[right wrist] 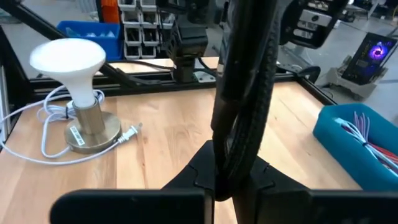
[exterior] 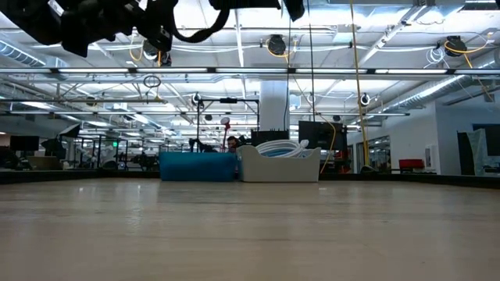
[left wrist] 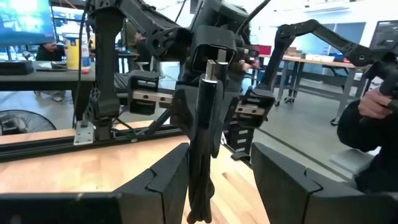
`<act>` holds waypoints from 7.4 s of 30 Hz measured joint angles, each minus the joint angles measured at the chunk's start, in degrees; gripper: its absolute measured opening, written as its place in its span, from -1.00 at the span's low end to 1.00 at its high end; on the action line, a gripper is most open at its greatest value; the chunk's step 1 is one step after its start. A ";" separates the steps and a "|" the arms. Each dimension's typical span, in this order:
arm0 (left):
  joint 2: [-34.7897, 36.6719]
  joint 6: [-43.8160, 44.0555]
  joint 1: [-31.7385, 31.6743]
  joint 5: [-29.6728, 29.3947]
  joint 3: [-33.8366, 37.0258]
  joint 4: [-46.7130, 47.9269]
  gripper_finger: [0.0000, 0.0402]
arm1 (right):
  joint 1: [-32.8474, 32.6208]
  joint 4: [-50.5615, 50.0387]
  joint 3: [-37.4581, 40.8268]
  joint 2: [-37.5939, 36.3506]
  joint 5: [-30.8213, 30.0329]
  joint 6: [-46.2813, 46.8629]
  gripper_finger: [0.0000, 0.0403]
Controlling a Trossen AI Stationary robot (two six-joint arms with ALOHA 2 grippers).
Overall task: Pick & Place USB Port
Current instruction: Put the black usb cable into the gray bin, then adjust the gray bin on the table, then return to Home Position
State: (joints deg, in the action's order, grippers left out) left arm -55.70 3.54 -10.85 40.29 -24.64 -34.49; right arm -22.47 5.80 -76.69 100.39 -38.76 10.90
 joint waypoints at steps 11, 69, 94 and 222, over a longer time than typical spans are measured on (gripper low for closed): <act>-0.15 0.02 0.00 -1.48 -0.02 0.31 -0.12 | 0.88 4.67 0.62 -0.02 0.01 -2.20 -0.94; -55.77 26.43 -18.02 -16.30 -30.40 -24.92 -0.94 | -20.75 10.61 11.64 -2.55 -39.64 -5.44 0.10; -59.63 23.99 -21.77 -27.30 -31.08 -15.67 -0.94 | -22.55 10.69 11.85 -2.55 -41.49 -1.23 0.10; -54.39 -14.29 -1.86 -40.24 -44.26 36.18 -1.00 | -20.68 13.18 13.65 -2.59 -29.93 -1.67 -0.35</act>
State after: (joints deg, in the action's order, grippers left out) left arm -110.09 -10.75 -12.72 0.06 -68.90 1.70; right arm -43.16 18.98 -63.05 97.80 -68.69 9.23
